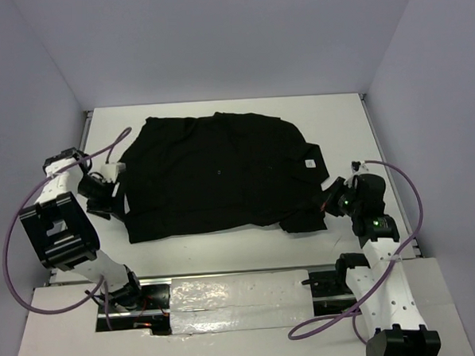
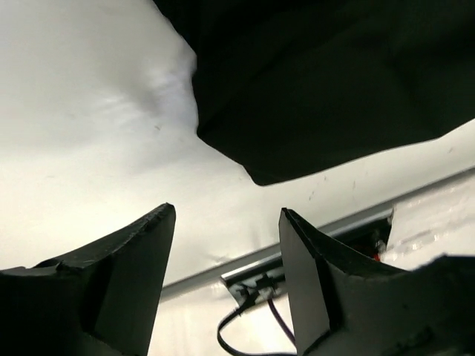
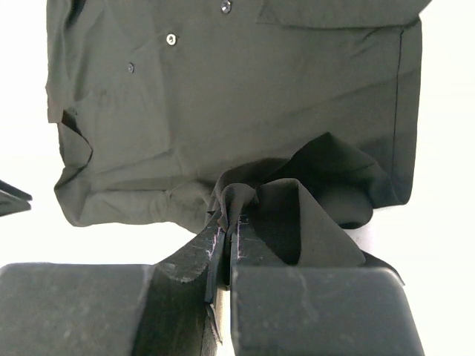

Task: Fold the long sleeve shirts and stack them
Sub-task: Flatten the shirt out

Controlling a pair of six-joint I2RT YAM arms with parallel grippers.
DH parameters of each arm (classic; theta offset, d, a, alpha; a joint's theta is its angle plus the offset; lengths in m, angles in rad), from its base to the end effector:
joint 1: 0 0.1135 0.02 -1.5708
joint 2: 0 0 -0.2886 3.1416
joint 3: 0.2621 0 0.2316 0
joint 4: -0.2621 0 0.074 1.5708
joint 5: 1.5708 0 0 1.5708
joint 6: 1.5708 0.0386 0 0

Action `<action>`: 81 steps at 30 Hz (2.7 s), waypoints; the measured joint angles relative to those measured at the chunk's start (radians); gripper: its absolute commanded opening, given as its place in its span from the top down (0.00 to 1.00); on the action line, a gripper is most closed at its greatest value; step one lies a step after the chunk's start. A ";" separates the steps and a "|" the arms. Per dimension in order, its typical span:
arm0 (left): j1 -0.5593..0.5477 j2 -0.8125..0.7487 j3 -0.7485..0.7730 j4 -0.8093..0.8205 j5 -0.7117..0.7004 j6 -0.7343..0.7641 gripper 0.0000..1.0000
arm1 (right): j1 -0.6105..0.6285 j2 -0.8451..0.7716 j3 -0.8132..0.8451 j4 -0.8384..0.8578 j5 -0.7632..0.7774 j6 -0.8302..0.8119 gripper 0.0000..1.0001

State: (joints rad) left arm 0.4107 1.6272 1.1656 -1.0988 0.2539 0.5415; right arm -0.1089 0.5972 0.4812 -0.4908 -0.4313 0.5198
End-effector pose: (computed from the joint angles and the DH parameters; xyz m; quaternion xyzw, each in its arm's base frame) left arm 0.2463 0.0967 0.2444 0.0655 0.9898 -0.1102 0.0626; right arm 0.1012 0.0052 0.2473 0.1733 0.8538 0.2780 0.4046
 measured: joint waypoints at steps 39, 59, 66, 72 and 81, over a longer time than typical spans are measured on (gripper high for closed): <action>-0.550 0.051 -0.167 0.550 -0.206 0.180 0.61 | 0.000 0.035 -0.017 -0.007 -0.010 -0.020 1.00; -0.520 0.086 -0.095 0.503 -0.187 0.136 1.00 | 0.000 0.035 -0.017 -0.007 -0.010 -0.024 1.00; -0.478 0.092 -0.093 0.494 -0.193 0.105 1.00 | 0.000 0.037 -0.017 -0.007 -0.010 -0.024 1.00; -0.246 0.092 0.002 0.491 -0.120 -0.028 1.00 | 0.000 0.039 -0.017 -0.007 -0.009 -0.024 1.00; -0.109 0.159 0.041 0.492 -0.069 -0.158 0.61 | 0.000 0.041 -0.017 -0.007 -0.010 -0.024 1.00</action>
State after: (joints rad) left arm 0.3016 1.7859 1.2068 -0.6064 0.1852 0.3836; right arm -0.1089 0.6384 0.4644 -0.4976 -0.4408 0.4961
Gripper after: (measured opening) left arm 0.322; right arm 0.023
